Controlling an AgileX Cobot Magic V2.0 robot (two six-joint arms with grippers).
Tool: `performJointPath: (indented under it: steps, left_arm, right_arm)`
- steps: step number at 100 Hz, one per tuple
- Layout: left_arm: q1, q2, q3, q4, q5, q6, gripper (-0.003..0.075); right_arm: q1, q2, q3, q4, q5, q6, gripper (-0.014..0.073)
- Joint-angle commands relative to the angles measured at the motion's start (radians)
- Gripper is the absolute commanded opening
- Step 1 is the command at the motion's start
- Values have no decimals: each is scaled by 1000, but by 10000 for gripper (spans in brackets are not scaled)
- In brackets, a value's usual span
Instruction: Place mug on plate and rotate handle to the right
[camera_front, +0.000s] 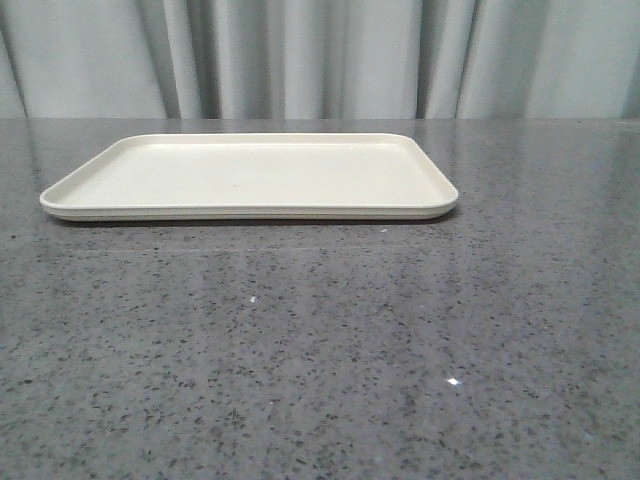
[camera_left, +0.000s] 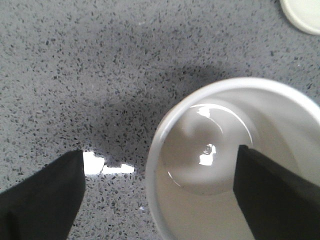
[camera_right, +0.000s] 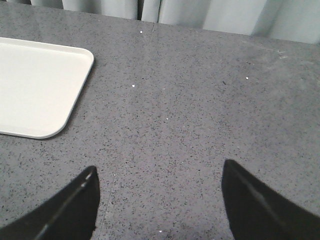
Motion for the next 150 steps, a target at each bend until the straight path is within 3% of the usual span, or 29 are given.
performJointPath:
  steps: [1, 22, 54, 85, 111, 150]
  left_arm:
    - [0, -4, -16, -1, -23, 4, 556]
    - [0, -1, -16, -1, -23, 4, 384]
    - [0, -1, -16, -1, -20, 4, -22]
    - [0, -1, -117, -41, 21, 6, -20]
    - [-8, 7, -256, -257, -28, 39, -20]
    - [-257, 240, -430, -313, -144, 24, -20]
  right_arm:
    - [-5, 12, -32, -10, -67, -2, 521]
    - [-5, 12, -32, -10, -67, -2, 521]
    - [-5, 12, -32, -10, -73, -2, 521]
    - [-5, 12, -32, -10, -73, -2, 521]
    - [-5, 12, -32, -10, -73, -2, 521]
    - [-5, 12, -32, -10, -73, -2, 521]
